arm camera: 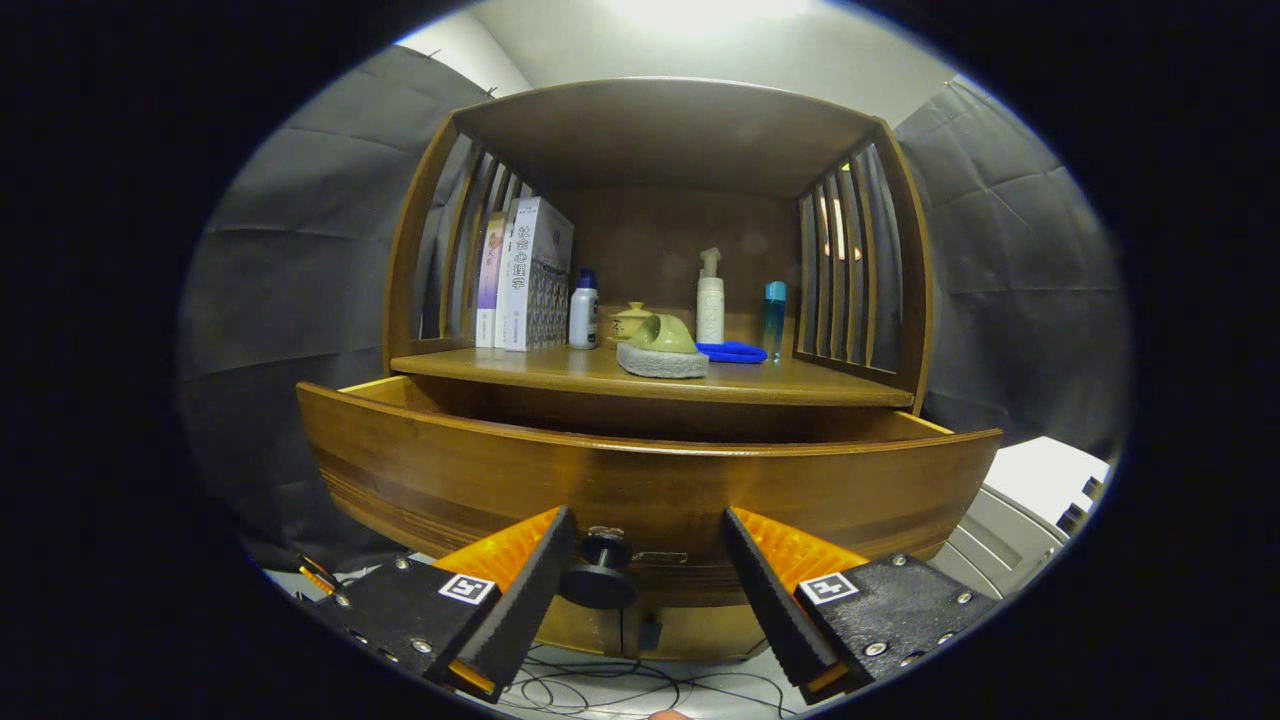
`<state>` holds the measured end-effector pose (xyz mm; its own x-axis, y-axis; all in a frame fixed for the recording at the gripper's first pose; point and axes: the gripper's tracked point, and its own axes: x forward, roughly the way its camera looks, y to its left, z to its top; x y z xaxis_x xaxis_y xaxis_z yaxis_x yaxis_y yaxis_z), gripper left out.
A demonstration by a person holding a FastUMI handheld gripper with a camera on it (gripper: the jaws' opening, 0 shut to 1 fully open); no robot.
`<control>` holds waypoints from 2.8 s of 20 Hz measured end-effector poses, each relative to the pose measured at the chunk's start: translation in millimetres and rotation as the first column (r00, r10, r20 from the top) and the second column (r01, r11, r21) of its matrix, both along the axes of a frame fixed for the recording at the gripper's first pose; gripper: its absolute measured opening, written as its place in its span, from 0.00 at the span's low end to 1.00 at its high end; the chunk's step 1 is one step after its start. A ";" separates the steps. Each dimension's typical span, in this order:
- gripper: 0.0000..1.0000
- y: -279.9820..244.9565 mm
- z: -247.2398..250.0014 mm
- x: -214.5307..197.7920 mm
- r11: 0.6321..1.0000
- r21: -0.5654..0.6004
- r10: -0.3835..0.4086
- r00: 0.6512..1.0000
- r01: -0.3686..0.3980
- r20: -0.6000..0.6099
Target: Pull open the drawer, take out the items inside it, and place them on the countertop above the cabinet.
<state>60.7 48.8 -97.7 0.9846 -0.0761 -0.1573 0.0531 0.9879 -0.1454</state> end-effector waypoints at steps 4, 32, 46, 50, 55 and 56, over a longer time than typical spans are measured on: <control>0.95 -1.9 -2.3 24.3 1.000 -0.002 -0.013 1.000 0.013 -0.004; 0.95 -20.4 56.1 46.8 0.998 -0.051 0.029 0.996 -0.024 0.087; 0.95 -74.3 122.7 -59.4 0.995 0.097 -0.003 0.990 -0.010 0.140; 0.94 -64.8 124.4 -72.7 0.994 0.105 0.012 0.988 -0.029 0.156; 0.94 -55.0 123.1 -76.4 0.996 0.072 0.040 0.986 -0.052 0.161; 0.94 -53.5 124.1 -77.4 0.996 0.073 0.042 0.985 -0.055 0.165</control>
